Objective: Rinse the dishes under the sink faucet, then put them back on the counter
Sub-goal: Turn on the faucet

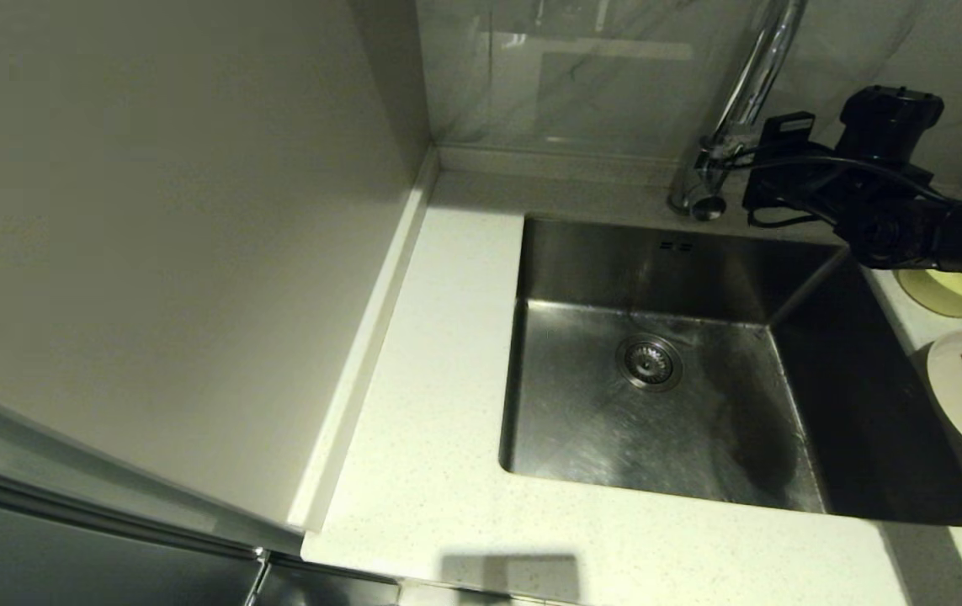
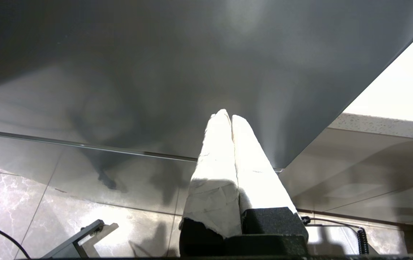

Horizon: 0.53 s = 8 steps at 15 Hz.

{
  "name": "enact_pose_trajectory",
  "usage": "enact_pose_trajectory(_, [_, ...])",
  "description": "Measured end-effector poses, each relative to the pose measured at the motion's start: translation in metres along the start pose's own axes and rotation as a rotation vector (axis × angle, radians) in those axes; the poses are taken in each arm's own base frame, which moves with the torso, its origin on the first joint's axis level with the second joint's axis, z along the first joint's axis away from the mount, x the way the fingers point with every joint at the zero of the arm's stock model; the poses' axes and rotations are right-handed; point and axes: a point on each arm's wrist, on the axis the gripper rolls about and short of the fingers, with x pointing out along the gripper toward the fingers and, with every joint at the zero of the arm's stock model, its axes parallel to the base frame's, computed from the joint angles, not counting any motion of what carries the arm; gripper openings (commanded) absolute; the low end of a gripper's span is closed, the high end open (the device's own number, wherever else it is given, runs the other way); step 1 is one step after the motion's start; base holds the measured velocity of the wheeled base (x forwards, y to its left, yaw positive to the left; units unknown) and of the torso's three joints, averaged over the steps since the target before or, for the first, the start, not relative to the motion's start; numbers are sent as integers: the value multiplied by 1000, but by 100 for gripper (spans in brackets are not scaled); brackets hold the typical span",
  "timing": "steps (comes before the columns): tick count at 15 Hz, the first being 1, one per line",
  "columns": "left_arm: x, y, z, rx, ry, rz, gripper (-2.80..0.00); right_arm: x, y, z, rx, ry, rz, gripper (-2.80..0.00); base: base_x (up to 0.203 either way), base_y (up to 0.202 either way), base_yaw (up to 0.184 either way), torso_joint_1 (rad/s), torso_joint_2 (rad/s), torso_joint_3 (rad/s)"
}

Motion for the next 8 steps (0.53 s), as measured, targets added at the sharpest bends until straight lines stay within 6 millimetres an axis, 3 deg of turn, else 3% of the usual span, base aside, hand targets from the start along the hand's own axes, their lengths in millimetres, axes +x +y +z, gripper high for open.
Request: enact_pose_trajectory(8, [0, 0, 0, 0, 0, 0, -280, 0, -3, -4, -81, 259, 37, -280, 0, 0, 0, 0, 0, 0])
